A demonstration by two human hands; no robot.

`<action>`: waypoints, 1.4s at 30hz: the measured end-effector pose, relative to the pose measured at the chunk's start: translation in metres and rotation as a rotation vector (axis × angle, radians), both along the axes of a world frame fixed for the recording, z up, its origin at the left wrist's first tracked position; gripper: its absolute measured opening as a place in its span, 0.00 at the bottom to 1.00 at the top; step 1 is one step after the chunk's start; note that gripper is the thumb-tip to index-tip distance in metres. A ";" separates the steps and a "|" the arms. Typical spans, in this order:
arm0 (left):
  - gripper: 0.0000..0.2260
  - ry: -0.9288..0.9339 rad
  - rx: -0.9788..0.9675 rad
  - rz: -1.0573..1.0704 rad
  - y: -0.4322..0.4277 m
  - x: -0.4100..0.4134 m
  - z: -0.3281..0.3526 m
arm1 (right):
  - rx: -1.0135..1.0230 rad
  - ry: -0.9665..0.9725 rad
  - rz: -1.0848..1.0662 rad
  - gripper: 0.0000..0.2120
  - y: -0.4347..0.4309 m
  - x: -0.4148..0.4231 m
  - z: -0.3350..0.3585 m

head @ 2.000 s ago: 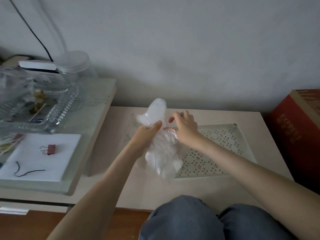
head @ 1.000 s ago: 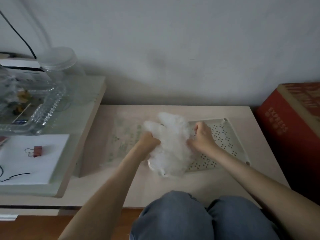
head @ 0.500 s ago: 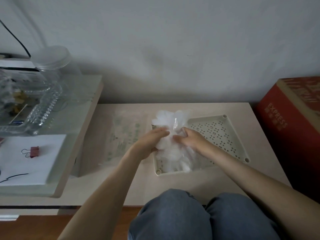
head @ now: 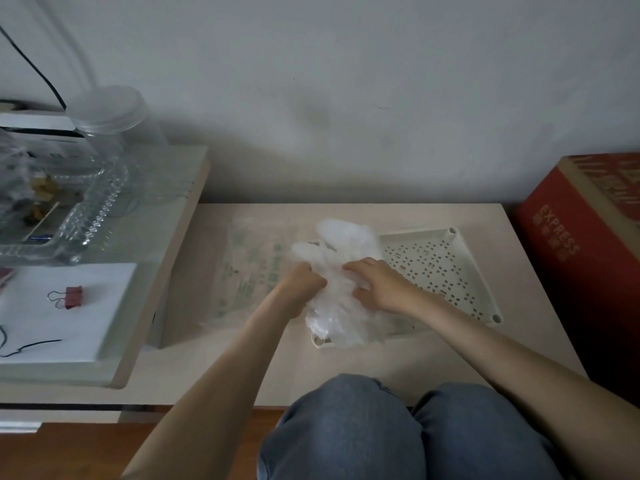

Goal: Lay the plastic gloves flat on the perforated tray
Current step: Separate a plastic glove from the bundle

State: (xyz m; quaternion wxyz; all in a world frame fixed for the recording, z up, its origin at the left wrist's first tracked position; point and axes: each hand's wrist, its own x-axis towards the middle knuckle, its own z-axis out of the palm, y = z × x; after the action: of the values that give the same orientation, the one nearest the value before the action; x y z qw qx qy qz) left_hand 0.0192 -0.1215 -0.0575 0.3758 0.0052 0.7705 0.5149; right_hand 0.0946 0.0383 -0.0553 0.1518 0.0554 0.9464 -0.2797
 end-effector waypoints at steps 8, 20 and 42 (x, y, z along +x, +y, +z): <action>0.13 0.006 -0.002 0.023 0.001 -0.008 -0.017 | -0.129 0.234 -0.374 0.15 0.027 0.003 -0.007; 0.15 0.151 0.030 -0.042 0.015 0.009 0.007 | -0.373 -0.039 -0.378 0.26 0.028 0.013 0.033; 0.07 -0.134 0.077 0.206 0.024 0.009 0.014 | -0.531 0.151 -0.858 0.04 0.071 0.015 -0.003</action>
State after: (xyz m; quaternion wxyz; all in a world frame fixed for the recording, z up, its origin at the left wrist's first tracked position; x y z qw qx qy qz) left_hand 0.0277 -0.0976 -0.0439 0.3713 -0.0940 0.7198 0.5790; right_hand 0.1095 0.1098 -0.0579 -0.0369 0.3782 0.7428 -0.5512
